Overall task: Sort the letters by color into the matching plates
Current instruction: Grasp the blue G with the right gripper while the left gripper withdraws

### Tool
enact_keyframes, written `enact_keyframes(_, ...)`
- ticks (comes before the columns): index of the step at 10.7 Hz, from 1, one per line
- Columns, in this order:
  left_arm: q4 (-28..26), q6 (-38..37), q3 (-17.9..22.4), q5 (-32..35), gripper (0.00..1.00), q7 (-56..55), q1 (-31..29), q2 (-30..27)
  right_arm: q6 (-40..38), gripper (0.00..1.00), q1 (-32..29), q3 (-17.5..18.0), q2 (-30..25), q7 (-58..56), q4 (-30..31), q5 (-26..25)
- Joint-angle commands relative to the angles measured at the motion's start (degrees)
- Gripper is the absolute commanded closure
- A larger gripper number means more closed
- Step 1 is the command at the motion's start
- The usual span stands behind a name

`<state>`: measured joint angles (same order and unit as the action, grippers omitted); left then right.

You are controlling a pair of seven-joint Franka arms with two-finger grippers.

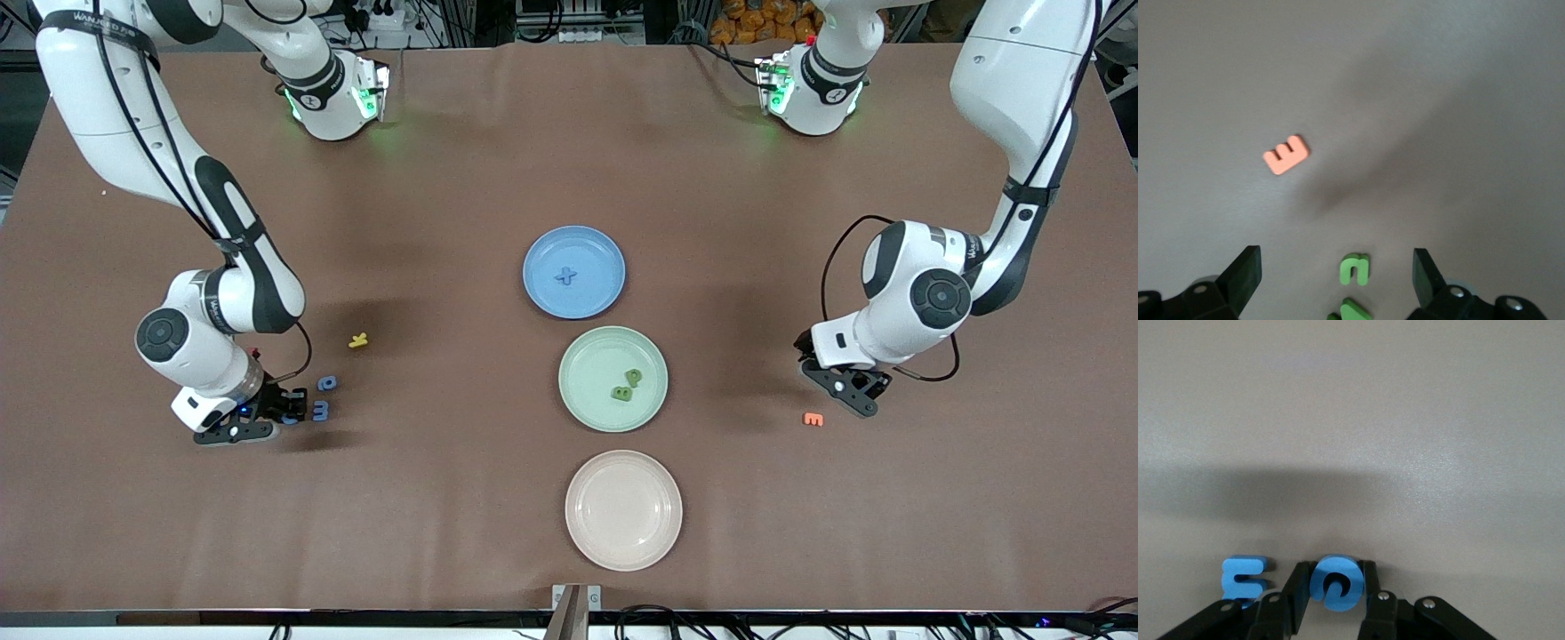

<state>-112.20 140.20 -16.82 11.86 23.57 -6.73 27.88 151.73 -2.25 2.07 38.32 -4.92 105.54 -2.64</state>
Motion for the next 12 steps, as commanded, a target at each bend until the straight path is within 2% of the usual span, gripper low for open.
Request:
enact_keyframes(1, -6.88, 7.26, -1.64, 0.7, 0.0, 5.77, -3.71, -1.61, 1.2, 0.66, -0.04, 0.12, 0.97, 0.26, -0.07, -1.05)
enact_keyframes(3, -9.17, 9.39, -1.55, 0.7, 0.0, 6.75, -3.73, -1.52, 1.29, 0.69, -0.04, 0.12, 0.97, 0.17, 0.01, -1.05)
enact_keyframes(7, -9.97, 9.48, -1.47, 0.79, 0.0, 7.19, -3.73, -0.9, 0.07, 0.7, -0.04, 0.12, -0.78, -0.09, -0.07, -1.13)
enact_keyframes(12, -9.62, 11.59, -1.29, 2.37, 0.06, 7.99, -4.43, 0.77, -10.82, 0.72, 1.8, 0.12, -6.23, 0.61, -1.57, -0.09)
